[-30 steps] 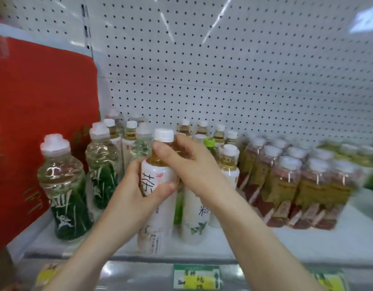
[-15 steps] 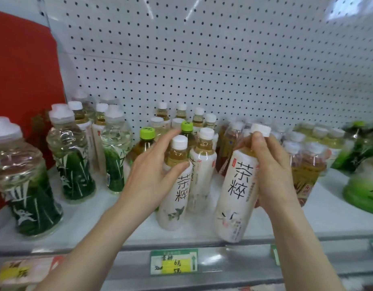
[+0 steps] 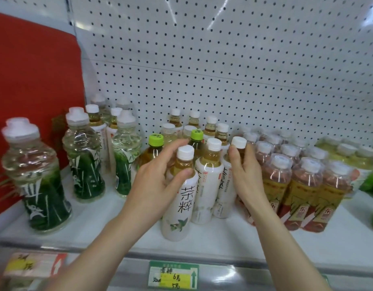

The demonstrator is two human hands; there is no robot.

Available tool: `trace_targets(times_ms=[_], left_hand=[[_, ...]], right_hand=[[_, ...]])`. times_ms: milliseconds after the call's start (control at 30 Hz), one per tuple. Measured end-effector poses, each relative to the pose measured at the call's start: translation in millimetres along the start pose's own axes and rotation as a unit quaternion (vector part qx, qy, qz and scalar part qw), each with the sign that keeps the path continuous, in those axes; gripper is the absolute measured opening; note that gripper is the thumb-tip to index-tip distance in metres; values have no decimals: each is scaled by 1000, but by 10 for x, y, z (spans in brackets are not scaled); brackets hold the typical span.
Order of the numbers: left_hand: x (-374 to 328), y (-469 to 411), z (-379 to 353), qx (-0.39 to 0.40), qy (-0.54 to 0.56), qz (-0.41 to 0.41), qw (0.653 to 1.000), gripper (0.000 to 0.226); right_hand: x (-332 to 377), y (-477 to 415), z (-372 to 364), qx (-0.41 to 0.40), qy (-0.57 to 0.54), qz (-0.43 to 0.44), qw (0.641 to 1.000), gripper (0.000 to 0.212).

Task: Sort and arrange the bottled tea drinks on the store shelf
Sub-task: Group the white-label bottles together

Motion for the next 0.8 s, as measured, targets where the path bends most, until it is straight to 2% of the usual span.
trace_targets(times_ms=[133,233,300,367,433,567,700,800], left_hand=[[28,39,130,0,-31,-17,999,49],[309,-8,576,-114,-126,19,985,45],[501,-109,881,-168,-200,49,964,45],[696,-258,1111,-174,-257,80,947,49],[850,-430,1199,-142,-320,93,932,52],[1031,-625,1176,-79,-444,75,889,52],[1058,-628,1203,-81,-477,74,872,54],[1003,-624,1187,-72,-492,61,865,49]], right_hand=[[113,-15,70,-2,30,-6,1000,24],[503,-158,139,-20,33,72,997,42],[794,-304,130,0,29,110,993,37],[1042,-512,-72,73,23,107,991,25],[1206,-757,-423,178,54,92,978,18],[1241,-1135,-1286,370,150,67,914,28],[1110,-1376,-2133,481,252,72,837,44],[937,-1409,-2642,534,268,40,801,50]])
Point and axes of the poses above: each hand's wrist, its own y-axis away from the middle knuckle, its own z-axis out of the back of the hand, x = y × z, the point moved 5 cm from there along -y, towards the middle knuckle, and after that the axes turned 15 degrees about -y, right-handed, at the moved point
